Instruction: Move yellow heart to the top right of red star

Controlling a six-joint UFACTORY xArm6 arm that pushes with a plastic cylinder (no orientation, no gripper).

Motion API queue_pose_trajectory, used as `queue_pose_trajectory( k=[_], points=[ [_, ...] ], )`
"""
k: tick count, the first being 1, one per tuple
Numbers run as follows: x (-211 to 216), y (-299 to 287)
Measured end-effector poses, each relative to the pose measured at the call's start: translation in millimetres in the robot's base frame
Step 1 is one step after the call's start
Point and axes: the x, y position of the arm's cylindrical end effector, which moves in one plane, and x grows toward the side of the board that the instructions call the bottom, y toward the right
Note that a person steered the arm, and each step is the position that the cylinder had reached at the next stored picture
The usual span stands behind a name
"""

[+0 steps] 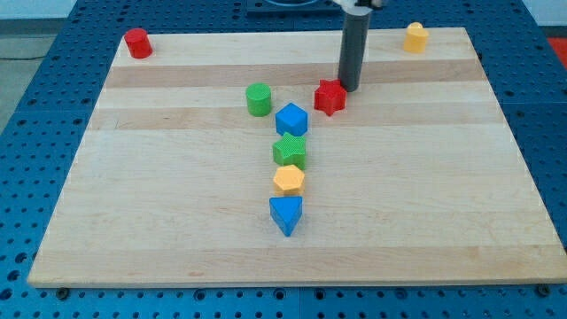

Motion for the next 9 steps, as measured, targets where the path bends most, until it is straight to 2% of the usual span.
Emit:
queue_pose_trajectory(
  k=[1,3,4,5,6,7,8,9],
  points=[
    [5,-7],
    [-4,61],
    [-26,93],
    [-57,155],
    [-96,169],
    [-134,163],
    [-133,126],
    [-112,98]
  ],
)
